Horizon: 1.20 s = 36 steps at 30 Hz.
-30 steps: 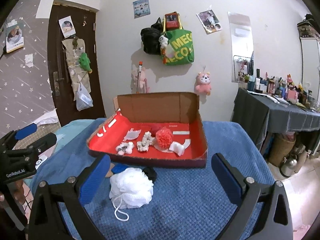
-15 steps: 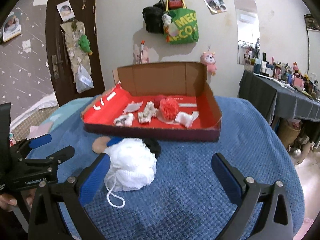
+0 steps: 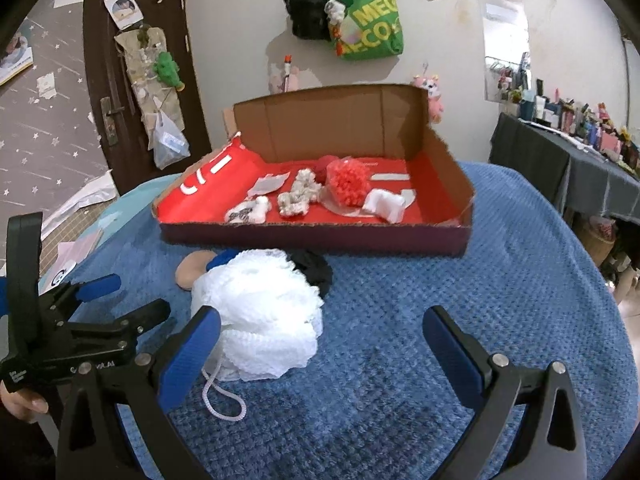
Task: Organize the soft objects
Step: 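Grasp the tan cork coaster with the left tool while the right tool grasps the white bath pouf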
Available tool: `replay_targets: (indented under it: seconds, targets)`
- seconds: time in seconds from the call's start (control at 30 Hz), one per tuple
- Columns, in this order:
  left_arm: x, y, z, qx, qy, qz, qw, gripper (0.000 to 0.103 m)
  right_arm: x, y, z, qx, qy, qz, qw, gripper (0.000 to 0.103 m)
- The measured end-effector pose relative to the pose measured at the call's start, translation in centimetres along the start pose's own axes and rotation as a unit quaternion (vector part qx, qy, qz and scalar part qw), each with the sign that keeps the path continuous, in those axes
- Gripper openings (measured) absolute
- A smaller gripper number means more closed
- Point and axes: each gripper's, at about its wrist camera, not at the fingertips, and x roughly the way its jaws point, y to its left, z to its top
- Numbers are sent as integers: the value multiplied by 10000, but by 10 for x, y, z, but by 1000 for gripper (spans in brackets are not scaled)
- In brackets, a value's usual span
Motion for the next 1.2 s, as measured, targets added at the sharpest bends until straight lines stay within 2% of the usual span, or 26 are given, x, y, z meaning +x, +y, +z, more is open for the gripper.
replay_targets:
  seconds: [0.2,0.3,0.5,0.6,0.8,0.93,1.1,1.2]
  targets:
    - [9,13,6,-15,143,44,9999,100,18,12,0,-132,326,351,9988,103]
    - [12,22,10,-17,193,118,9997,100,30,17,1,-150,515,386,9978,103]
    - [23,37,15,-49,362,200,9991,100,59,23,4,-33,1081,655,9920,103]
    - [30,37,14,-27,473,157,9988,100,72,30,2,-166,1362,559,9890,103]
    - [40,34,9,-29,684,51,9976,100,57,13,6,-46,1127,336,9931,102]
    - [43,35,8,-55,730,-15,9973,100,29,-21,18,179,751,-82,9970,103]
    - [45,33,7,5,803,-14,9968,103,7,-57,29,449,476,-656,9957,103]
    - [45,30,9,70,817,31,9966,103,-4,-73,31,683,328,-694,9947,103]
